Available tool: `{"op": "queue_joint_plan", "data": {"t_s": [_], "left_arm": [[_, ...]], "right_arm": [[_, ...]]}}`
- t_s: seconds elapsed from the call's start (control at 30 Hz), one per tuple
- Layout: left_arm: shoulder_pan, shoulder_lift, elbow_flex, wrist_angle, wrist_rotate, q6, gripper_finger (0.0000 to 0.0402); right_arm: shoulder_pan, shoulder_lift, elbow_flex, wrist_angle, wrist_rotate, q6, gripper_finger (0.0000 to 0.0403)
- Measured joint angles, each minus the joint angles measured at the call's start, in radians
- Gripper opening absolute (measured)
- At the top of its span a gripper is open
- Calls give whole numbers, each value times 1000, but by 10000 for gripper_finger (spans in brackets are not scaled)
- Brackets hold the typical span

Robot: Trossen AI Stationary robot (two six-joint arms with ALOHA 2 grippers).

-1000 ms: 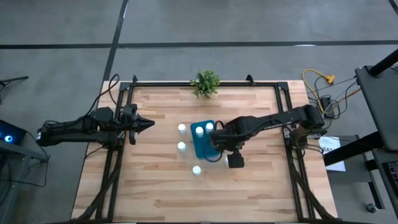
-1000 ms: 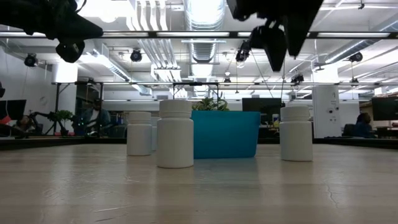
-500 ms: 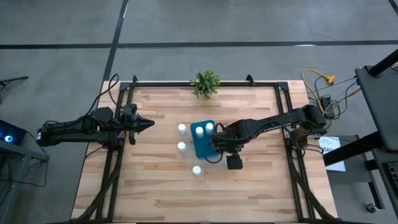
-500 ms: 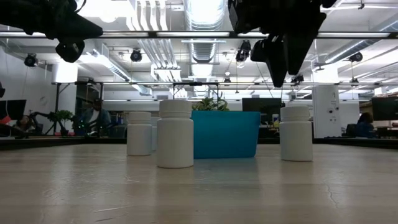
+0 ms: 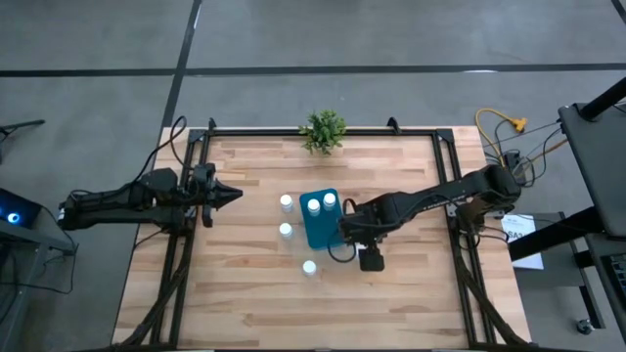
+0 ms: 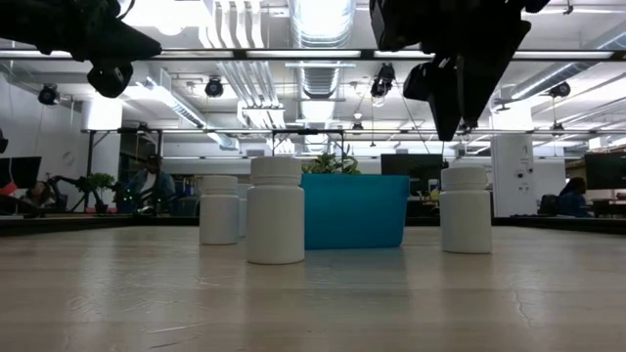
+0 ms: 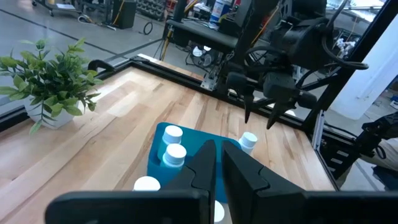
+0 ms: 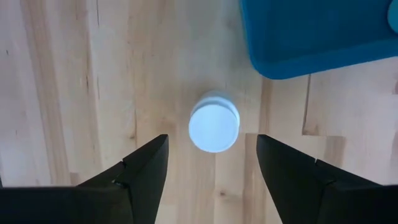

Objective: Pick and place pill bottles into a basket
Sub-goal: Put the white medicine bottle into the blue bin

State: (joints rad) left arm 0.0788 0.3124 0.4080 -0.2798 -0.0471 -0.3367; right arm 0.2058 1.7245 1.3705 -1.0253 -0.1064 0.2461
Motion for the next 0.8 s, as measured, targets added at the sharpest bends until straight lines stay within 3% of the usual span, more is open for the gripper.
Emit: {"op": "queue_joint_plan", "data": {"t_s": [0.8], "left_arm": [[0,-2,0,0,-4,1,8]], "right_arm": [[13,-2,-118,142,-8,35,230]]}}
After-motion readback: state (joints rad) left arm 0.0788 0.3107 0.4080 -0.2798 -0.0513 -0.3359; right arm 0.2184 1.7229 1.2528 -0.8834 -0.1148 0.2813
